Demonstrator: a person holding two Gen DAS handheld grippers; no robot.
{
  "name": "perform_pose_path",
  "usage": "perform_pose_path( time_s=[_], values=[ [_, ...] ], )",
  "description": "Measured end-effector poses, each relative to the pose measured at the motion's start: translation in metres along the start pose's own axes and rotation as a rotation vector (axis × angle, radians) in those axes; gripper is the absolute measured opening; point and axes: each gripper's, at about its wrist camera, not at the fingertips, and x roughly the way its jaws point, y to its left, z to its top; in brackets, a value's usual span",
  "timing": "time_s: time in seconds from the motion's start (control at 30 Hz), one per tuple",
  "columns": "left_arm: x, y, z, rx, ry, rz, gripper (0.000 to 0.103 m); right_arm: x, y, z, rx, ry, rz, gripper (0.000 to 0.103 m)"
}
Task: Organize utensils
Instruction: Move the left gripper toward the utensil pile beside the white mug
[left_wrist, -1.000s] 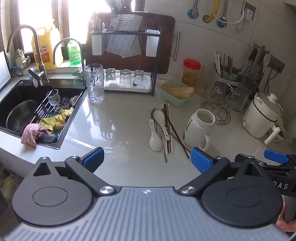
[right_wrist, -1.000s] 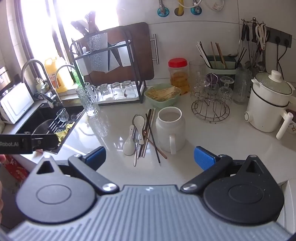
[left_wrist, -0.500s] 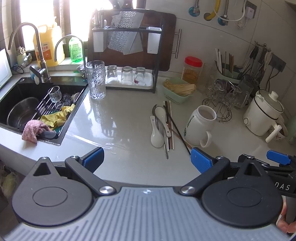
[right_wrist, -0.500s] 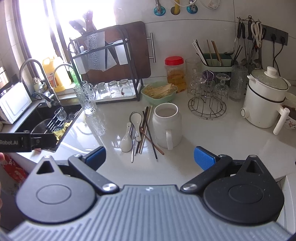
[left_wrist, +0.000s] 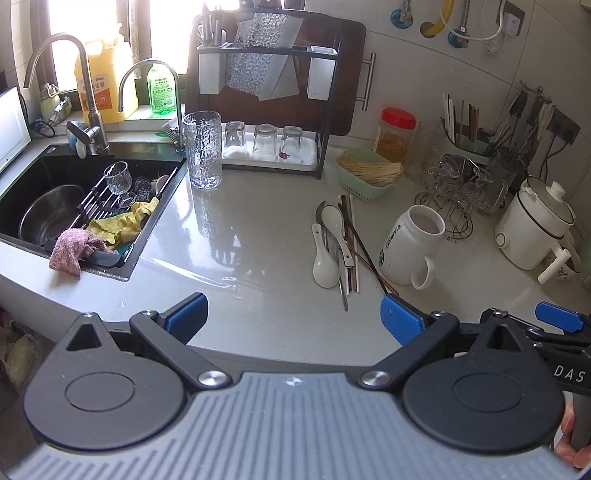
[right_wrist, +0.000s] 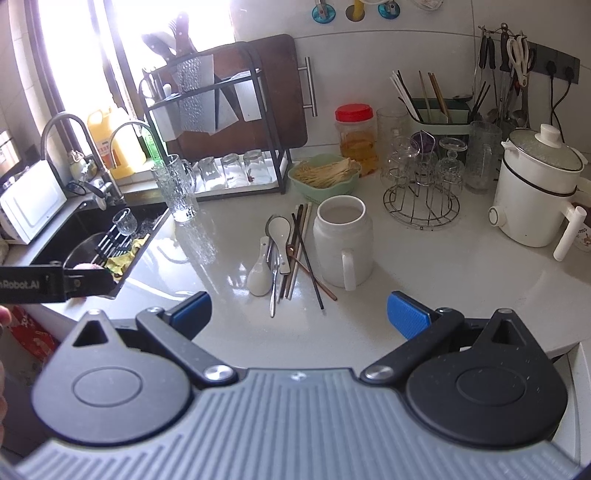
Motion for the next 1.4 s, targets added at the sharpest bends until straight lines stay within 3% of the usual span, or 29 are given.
perform_pose_path(
  time_s=[0.3, 0.67, 1.4],
  values=[
    [0.012, 0.0, 0.01, 0.003, 0.001, -0.011, 0.101, 0.005, -0.001, -0.002, 0.01, -0.003, -0.016, 0.103],
    [0.022, 0.004, 0.0, 0.021, 0.011, -0.021, 0.101, 0.011, -0.002, -0.006, 0.033, -0.039, -0.011, 0.103],
    [0.023, 0.007, -0.007, 0.038, 0.035, -0.016, 0.101, 0.025, -0.006, -0.012, 0.09, -0.014, -0.001, 0.103]
  ],
)
